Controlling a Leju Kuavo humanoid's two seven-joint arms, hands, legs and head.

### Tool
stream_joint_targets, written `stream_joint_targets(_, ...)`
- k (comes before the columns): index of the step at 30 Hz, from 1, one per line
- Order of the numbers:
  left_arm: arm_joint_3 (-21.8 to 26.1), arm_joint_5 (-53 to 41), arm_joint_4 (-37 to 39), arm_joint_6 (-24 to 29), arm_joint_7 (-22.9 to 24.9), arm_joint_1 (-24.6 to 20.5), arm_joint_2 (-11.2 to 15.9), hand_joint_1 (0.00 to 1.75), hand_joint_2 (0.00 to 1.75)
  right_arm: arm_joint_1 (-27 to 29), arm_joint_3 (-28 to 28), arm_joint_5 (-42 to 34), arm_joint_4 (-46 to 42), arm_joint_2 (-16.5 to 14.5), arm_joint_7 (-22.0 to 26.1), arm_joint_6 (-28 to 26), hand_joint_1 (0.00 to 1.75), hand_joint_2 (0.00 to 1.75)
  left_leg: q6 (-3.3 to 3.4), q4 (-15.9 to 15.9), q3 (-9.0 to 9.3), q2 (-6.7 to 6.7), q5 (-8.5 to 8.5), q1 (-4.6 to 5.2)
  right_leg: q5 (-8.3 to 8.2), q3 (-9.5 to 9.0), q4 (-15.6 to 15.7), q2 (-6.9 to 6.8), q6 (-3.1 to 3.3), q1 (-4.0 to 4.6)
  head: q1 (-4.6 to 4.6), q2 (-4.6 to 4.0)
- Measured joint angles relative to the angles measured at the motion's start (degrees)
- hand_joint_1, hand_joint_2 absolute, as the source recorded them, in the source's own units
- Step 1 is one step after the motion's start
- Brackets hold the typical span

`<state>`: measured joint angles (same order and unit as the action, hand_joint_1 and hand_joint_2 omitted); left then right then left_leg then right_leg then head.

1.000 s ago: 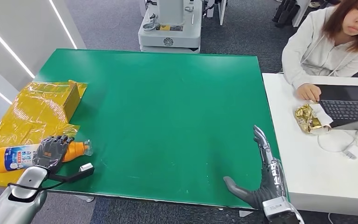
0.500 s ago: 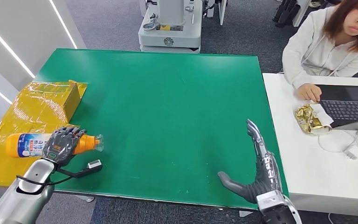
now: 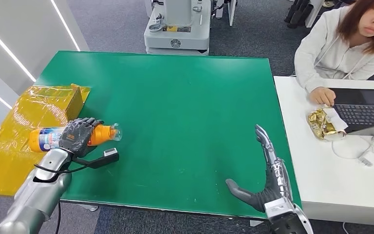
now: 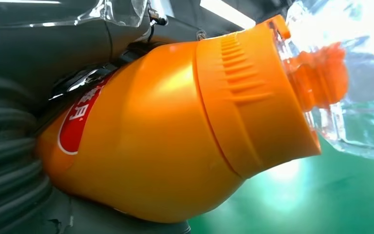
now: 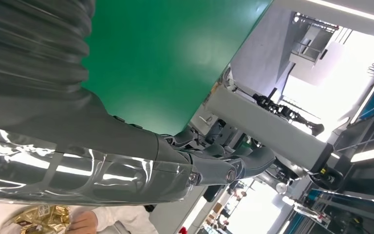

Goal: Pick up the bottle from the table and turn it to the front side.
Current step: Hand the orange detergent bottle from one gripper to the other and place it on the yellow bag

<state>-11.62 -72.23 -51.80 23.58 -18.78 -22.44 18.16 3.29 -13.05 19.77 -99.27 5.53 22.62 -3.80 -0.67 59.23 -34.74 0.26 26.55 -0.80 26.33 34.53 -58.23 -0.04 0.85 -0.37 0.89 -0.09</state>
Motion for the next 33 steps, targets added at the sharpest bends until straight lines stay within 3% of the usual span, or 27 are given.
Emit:
stream_joint_targets(4,-0.11,0.91,3.81,-1.39,0.36,-1.96,-0.12,1.75,1.75,0.00,0.00,0.15,0.00,0.00,-0.39,0.07,0.00,1.75,0.00,0.00,0.00,0.03,0.00,0.00,0.00,0.00,-0.01,0.03,0.00,0.00,0.01,0.00)
stream_joint_targets(7,-0.24,0.51,5.68,-1.49,1.48,-2.38,-0.04,0.69,1.75,-0.03,-0.02,0.26,0.12,0.00,-0.43,0.20,0.00,1.75,0.00,0.00,-0.01,0.04,0.00,0.00,0.00,0.00,-0.01,0.03,0.00,0.00,0.01,0.00)
stream_joint_targets(8,-0.25,0.40,6.23,-1.47,1.81,-2.41,0.02,0.25,1.75,-0.06,-0.04,0.26,0.25,0.00,-0.40,0.25,0.00,1.75,0.00,0.00,-0.01,0.04,0.00,0.00,0.00,0.00,-0.01,0.03,0.00,0.00,0.01,0.00)
stream_joint_targets(11,-0.25,0.00,7.56,-1.25,2.46,-2.42,0.22,0.00,1.75,-0.29,-0.24,0.15,0.75,0.00,-0.26,0.32,0.00,1.75,0.00,0.00,-0.01,0.02,0.00,0.00,0.00,0.00,0.00,0.03,0.00,0.00,0.01,0.00)
stream_joint_targets(33,-0.27,3.09,10.15,0.81,-0.13,-3.32,-0.86,0.00,1.75,-2.21,-1.40,-0.47,3.32,0.00,-0.26,0.00,0.00,1.75,0.00,0.00,-0.01,0.01,0.00,0.01,0.00,-0.01,-0.01,0.01,0.00,0.00,0.01,0.00)
